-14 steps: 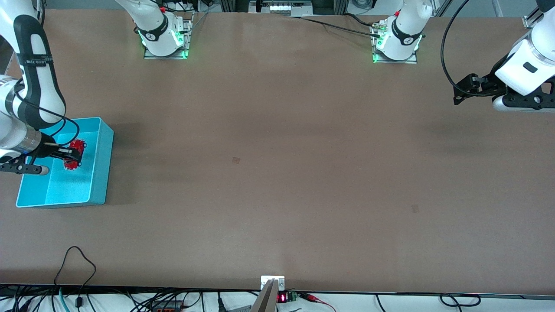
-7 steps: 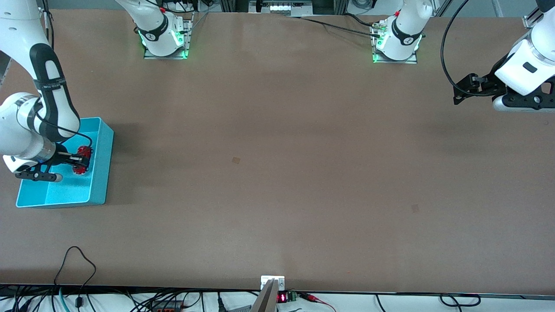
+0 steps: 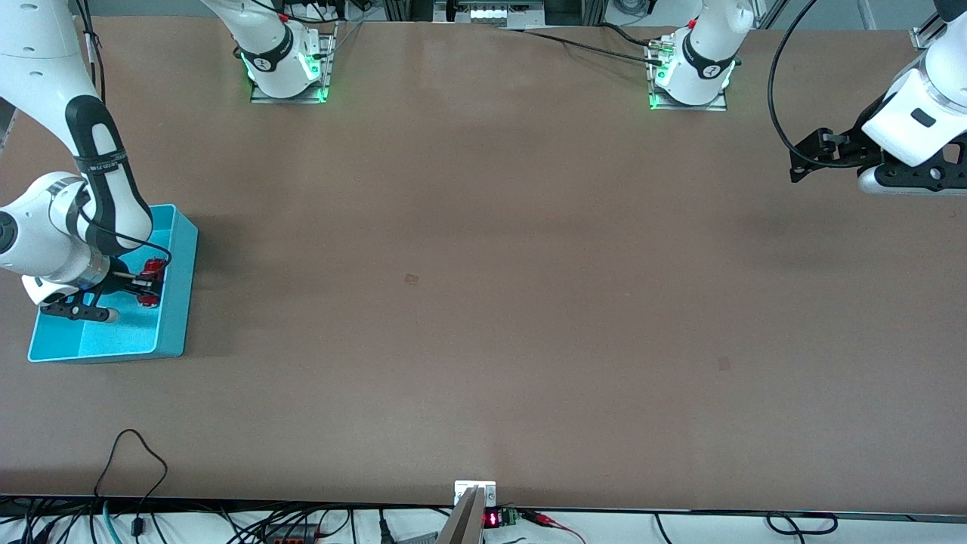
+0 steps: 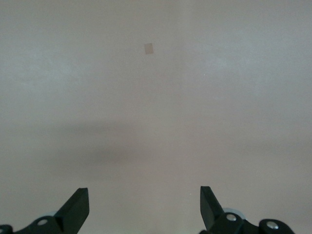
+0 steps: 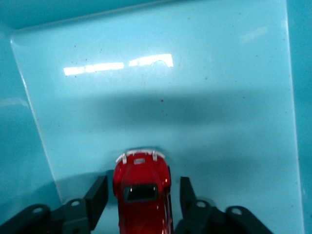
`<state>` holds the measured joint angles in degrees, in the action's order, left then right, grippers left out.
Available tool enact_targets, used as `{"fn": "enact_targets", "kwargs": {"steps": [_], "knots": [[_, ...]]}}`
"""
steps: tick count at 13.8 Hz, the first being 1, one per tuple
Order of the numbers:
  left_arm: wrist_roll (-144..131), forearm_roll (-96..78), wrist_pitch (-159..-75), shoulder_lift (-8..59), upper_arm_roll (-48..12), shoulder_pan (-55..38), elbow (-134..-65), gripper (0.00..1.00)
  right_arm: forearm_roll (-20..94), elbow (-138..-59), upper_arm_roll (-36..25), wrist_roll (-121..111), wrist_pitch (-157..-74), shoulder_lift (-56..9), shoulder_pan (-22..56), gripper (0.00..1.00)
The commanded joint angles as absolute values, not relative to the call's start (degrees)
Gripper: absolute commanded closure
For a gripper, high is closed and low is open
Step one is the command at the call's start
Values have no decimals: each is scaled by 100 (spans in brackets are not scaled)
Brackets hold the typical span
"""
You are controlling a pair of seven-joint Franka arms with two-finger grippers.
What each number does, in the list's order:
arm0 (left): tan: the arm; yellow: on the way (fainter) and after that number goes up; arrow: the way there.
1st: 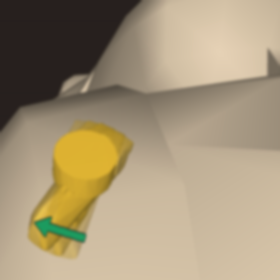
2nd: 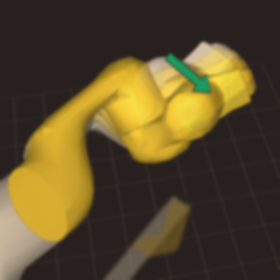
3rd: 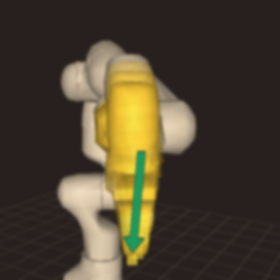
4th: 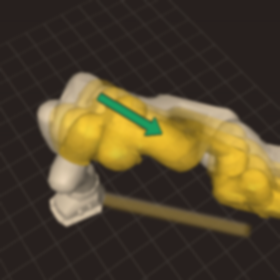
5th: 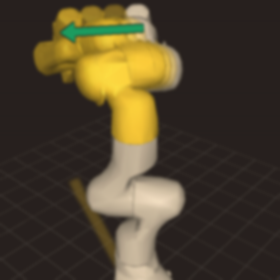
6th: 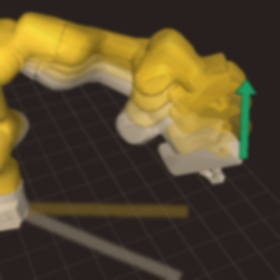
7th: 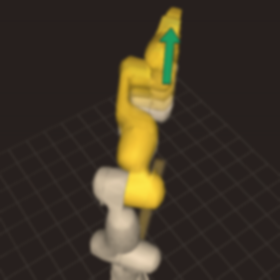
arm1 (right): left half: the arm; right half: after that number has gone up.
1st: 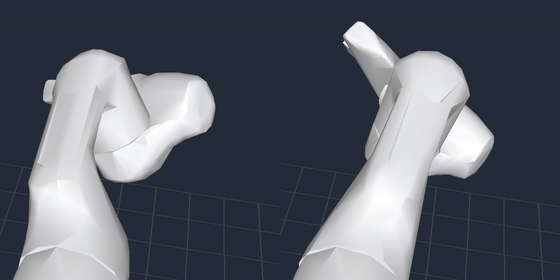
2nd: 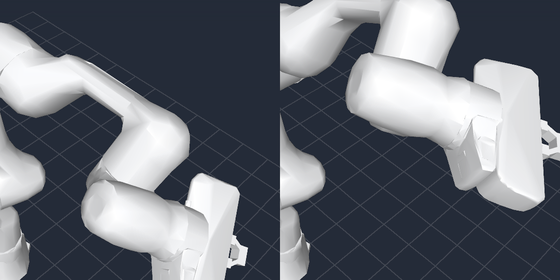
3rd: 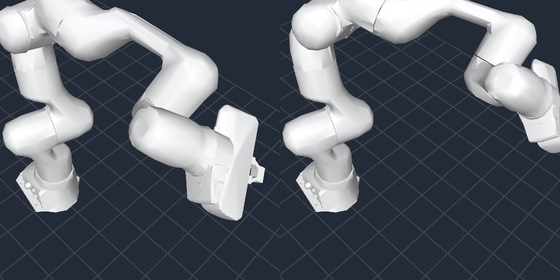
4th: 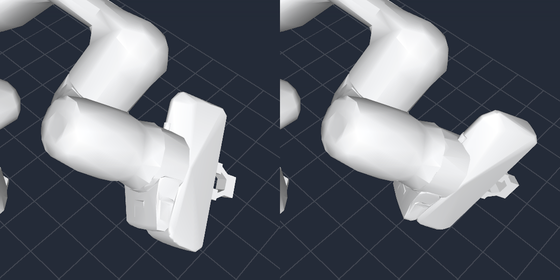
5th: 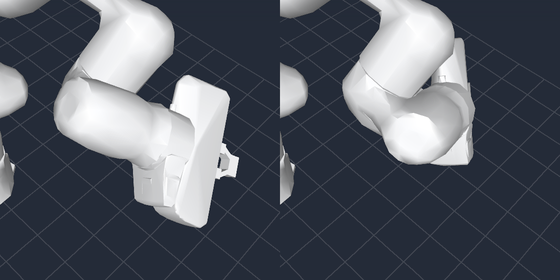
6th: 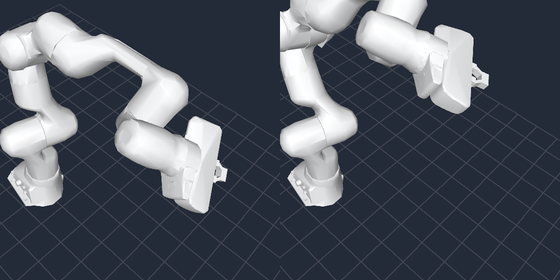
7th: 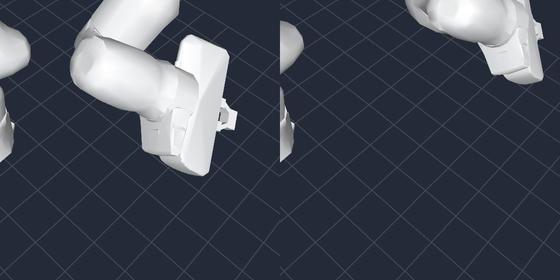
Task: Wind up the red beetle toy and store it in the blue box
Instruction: 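Lower the car into the cyan box and open the right gripper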
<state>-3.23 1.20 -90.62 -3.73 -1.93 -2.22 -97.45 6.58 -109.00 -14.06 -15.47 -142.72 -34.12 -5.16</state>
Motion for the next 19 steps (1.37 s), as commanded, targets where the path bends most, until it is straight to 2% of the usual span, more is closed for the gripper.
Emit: {"fn": "enact_targets", "kwargs": {"steps": [1, 2, 5, 7, 10, 15, 18, 19], "knots": [[-369, 62, -8938, -387, -193, -220, -9642, 0, 773, -10784, -1371, -1608, -14169, -3166, -545, 0], [-369, 62, -8938, -387, -193, -220, -9642, 0, 860, -10636, -1362, -1591, -13846, -3007, -536, 0], [-369, 62, -8938, -387, -202, -220, -9642, 0, 1195, -9548, -1354, -1565, -12195, -2875, -449, 0], [-369, 62, -8930, -395, -254, -228, -9633, 0, 1178, -9265, -1345, -1538, -11639, -2621, -422, 0], [-378, 62, -8842, -387, -404, -229, -9580, 0, 1055, -9159, -1345, -1486, -11199, -2102, -221, 0], [-369, 62, -8851, -369, -387, -194, -9571, 0, 747, -8562, -1310, -55, -9873, -1557, 298, 0], [-369, 70, -8833, -378, -396, -193, -9571, 0, 817, -8342, -1082, -44, -9650, -1197, 63, 0], [-369, 70, -8807, -378, -396, -185, -9571, 0, 826, -8332, -785, -70, -9650, -1091, -234, 0]]}}
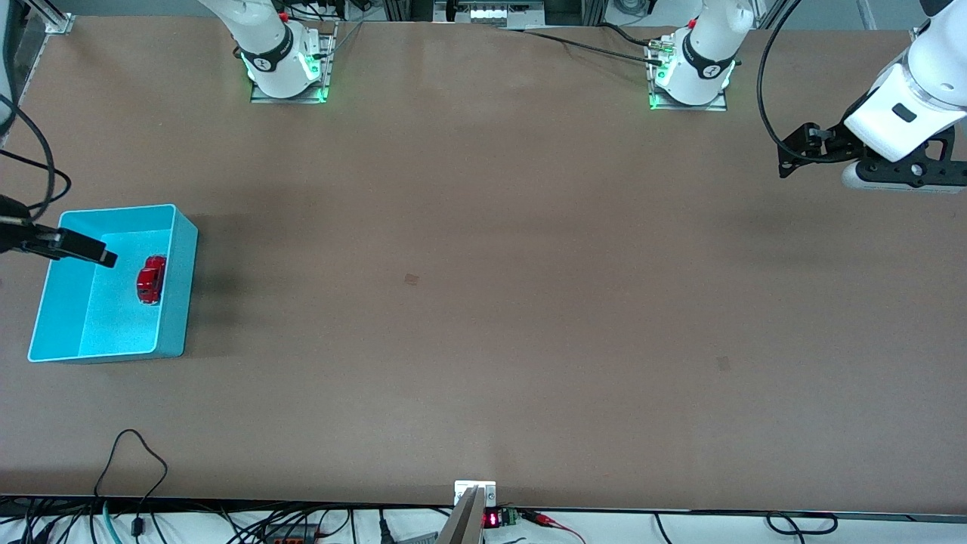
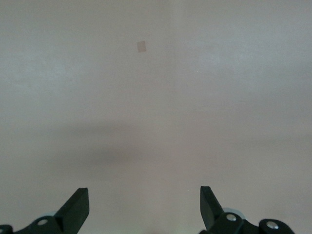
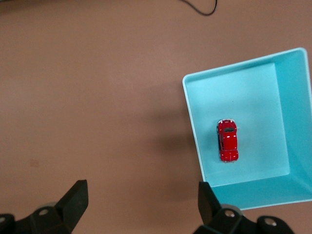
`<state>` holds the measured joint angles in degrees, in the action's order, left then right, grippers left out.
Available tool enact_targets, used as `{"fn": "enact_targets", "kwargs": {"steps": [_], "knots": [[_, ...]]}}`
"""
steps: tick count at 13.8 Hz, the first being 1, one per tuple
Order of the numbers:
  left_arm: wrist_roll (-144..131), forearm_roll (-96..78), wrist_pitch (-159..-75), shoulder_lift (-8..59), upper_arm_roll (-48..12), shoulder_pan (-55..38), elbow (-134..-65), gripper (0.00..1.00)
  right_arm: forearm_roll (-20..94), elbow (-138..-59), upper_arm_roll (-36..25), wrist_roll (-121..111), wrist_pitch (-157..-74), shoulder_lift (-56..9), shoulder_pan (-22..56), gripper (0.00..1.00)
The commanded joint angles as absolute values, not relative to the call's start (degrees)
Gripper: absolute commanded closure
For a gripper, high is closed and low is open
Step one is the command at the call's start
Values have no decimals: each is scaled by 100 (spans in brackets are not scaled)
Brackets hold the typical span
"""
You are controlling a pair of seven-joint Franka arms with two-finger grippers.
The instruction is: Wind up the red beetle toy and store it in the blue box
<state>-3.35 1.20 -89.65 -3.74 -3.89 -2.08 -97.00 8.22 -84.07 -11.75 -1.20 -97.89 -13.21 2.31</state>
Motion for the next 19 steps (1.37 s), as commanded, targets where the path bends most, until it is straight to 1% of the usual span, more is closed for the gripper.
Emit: {"fn": "enact_targets", "kwargs": {"steps": [1, 3, 4, 6, 7, 13, 15, 19], "knots": [[-369, 62, -8763, -378, -404, -193, -9563, 0, 739, -8384, -426, -9, -9607, -907, -411, 0], [-369, 62, -8745, -387, -404, -211, -9562, 0, 677, -8455, -413, 297, -9082, -853, -422, 0], [-369, 62, -8702, -387, -404, -211, -9562, 0, 511, -8577, -413, 534, -8975, -844, -413, 0], [-369, 62, -8745, -369, -396, -211, -9545, 0, -24, -8701, -387, 528, -8965, -756, -369, 0], [-369, 62, -8745, -360, -396, -211, -9545, 0, -113, -8849, -369, 449, -8982, -643, -369, 0], [-369, 88, -8745, -360, -396, -202, -9545, 0, -105, -10027, -360, 141, -9527, 227, -369, 0], [-369, 105, -8754, -352, -396, -193, -9545, 0, -79, -10186, -352, 141, -9536, 421, -360, 0], [-369, 105, -8754, -343, -387, -185, -9493, 0, -70, -10187, -352, 123, -9387, 597, -229, 0]]}}
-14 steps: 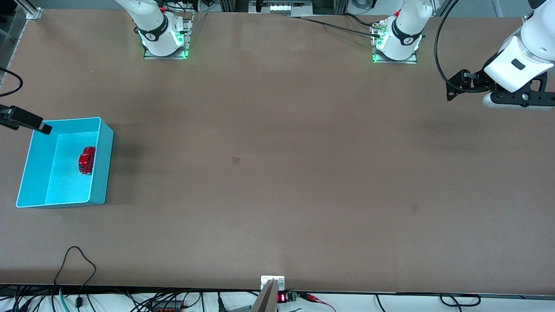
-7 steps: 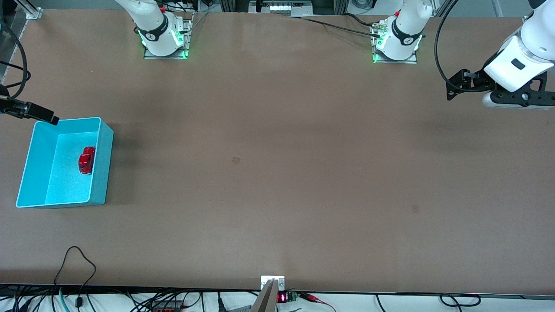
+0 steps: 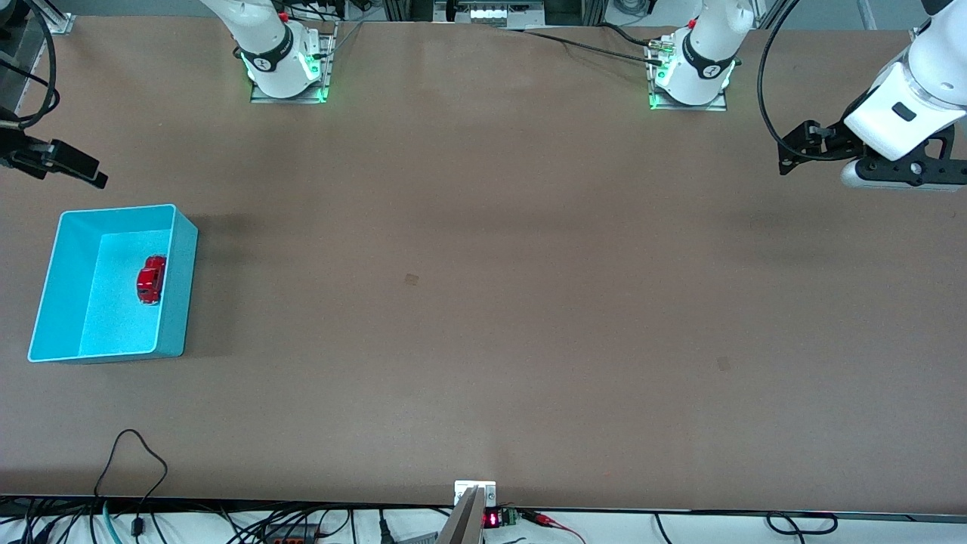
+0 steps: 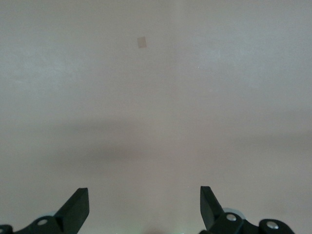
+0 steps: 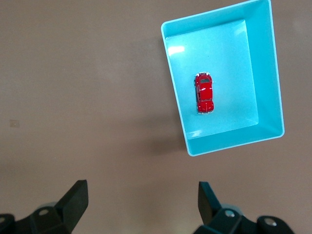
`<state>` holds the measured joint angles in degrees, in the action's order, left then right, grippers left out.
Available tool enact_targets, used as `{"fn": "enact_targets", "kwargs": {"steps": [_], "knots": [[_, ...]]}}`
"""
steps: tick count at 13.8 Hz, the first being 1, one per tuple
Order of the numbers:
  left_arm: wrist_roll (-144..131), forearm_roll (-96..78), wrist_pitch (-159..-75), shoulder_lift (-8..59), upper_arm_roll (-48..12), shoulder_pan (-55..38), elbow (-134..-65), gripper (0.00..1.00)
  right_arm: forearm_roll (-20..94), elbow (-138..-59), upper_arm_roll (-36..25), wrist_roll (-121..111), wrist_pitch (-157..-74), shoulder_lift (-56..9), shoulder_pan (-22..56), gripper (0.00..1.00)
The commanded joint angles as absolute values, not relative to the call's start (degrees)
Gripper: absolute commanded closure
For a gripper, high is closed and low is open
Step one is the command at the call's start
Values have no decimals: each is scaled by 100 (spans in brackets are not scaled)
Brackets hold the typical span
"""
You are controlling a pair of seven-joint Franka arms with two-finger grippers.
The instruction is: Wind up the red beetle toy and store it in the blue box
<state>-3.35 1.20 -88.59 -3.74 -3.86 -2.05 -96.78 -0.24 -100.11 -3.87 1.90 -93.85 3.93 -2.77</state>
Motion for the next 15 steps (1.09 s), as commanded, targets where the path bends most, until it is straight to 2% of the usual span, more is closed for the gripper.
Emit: {"fn": "enact_targets", "kwargs": {"steps": [1, 15], "knots": [[-369, 114, -8754, -325, -387, -185, -9483, 0, -70, -10187, -352, 123, -9369, 598, -229, 0], [-369, 70, -8754, -325, -396, -193, -9475, 0, -26, -10151, -352, -44, -9378, 545, -220, 0]]}}
